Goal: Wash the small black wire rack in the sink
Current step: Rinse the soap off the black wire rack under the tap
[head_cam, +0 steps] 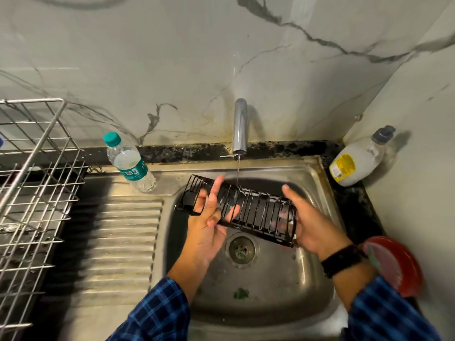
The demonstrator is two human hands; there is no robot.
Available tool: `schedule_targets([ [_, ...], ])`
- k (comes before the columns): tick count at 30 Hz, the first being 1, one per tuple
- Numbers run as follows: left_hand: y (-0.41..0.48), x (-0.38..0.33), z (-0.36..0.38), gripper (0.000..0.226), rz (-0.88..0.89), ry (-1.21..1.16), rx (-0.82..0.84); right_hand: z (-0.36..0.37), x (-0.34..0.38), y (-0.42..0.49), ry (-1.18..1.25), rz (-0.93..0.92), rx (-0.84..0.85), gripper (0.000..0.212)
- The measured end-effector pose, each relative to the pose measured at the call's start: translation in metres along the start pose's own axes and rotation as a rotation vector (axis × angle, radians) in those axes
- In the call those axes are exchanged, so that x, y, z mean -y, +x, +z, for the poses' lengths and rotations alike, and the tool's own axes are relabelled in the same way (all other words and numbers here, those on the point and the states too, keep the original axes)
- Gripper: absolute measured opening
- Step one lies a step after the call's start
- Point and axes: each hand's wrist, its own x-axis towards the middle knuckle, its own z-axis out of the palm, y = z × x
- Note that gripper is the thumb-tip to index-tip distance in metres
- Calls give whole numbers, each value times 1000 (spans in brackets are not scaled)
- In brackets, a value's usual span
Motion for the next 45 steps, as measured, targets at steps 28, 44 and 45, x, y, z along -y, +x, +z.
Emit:
schedule_targets([
  [28, 7, -2, 25, 118, -233, 388, -638, 30, 38, 29, -1281, -674, 142, 60],
  [44, 2, 22, 18, 58, -121, 803, -742, 32, 32, 35, -1322, -938, -47, 42],
  [45, 1, 19, 19, 51, -109, 804, -738, 31, 33, 36, -1292, -931, -33, 42],
])
